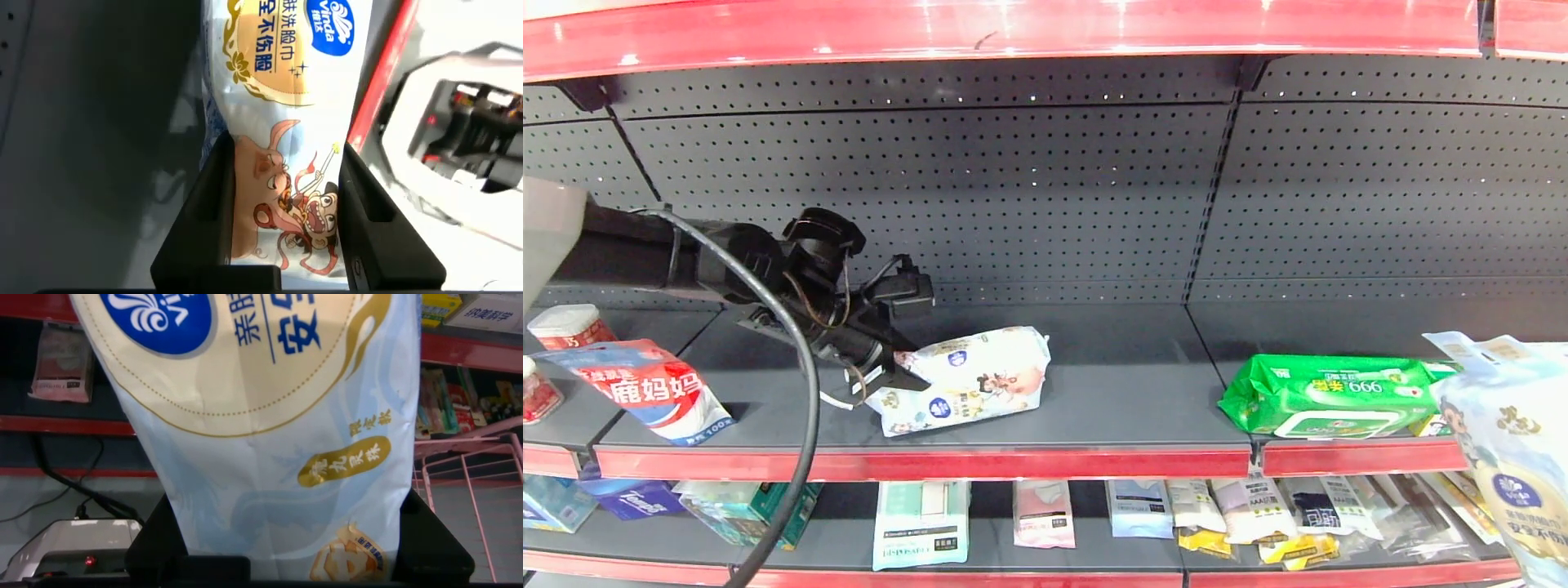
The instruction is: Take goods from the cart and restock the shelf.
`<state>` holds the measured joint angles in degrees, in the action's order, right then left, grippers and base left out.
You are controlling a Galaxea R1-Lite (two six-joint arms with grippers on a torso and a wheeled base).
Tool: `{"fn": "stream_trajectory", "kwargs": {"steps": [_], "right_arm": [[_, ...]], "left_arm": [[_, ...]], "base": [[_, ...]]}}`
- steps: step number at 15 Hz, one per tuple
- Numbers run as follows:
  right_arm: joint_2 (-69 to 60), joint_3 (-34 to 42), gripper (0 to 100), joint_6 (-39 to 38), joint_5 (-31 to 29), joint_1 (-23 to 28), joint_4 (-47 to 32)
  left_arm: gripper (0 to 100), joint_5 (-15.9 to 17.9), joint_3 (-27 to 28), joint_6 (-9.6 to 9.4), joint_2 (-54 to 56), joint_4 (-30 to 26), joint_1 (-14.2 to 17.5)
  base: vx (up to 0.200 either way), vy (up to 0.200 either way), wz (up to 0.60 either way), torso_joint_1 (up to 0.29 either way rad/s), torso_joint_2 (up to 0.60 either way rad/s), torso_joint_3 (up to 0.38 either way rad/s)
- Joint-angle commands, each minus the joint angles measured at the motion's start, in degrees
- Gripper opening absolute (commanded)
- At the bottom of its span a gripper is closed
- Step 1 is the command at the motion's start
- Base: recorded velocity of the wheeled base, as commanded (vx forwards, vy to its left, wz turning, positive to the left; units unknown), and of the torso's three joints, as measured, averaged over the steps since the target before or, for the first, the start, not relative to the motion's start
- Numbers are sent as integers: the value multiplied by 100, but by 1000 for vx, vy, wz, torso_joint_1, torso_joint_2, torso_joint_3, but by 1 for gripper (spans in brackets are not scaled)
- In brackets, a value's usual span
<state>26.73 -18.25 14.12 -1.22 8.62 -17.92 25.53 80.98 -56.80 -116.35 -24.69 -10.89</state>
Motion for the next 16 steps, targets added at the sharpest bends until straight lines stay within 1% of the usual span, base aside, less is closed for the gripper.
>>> {"fn": "stream_trajectory", "kwargs": {"steps": [1, 2, 3, 4, 5, 7, 9, 10, 13, 16], "right_arm": [[-10, 6, 0, 3, -1, -1, -1], [-2, 6, 0, 3, -1, -1, -1], [-10, 6, 0, 3, -1, -1, -1], [-10, -3, 0, 3, -1, -1, -1], [-10, -3, 0, -5, -1, -1, -1], [-10, -3, 0, -5, -1, -1, -1], [-10, 6, 0, -5, -1, -1, -1], [-2, 14, 0, -5, -1, -1, -1], [-2, 14, 0, -5, -1, -1, -1], [-10, 32, 0, -5, -1, -1, -1]], "left_arm": [[0, -4, -135, -148, 130, -1, 34], [0, -4, -214, -253, 200, -10, 87], [0, -4, -329, -411, 235, -1, 131], [0, -4, -364, -622, 235, -1, 227], [0, -4, -408, -895, 226, -10, 333], [0, -13, -601, -974, 226, 34, 412], [0, 5, -715, -991, 112, 500, 491], [0, 5, -777, -1026, 103, 614, 491], [0, 146, -838, -1264, 103, 597, 482], [0, 313, -874, -1343, 156, 561, 482]], "base": [[0, 0, 0, 0, 0, 0], [0, 0, 0, 0, 0, 0], [0, 0, 0, 0, 0, 0], [0, 0, 0, 0, 0, 0], [0, 0, 0, 0, 0, 0], [0, 0, 0, 0, 0, 0], [0, 0, 0, 0, 0, 0], [0, 0, 0, 0, 0, 0], [0, 0, 0, 0, 0, 0], [0, 0, 0, 0, 0, 0]]}}
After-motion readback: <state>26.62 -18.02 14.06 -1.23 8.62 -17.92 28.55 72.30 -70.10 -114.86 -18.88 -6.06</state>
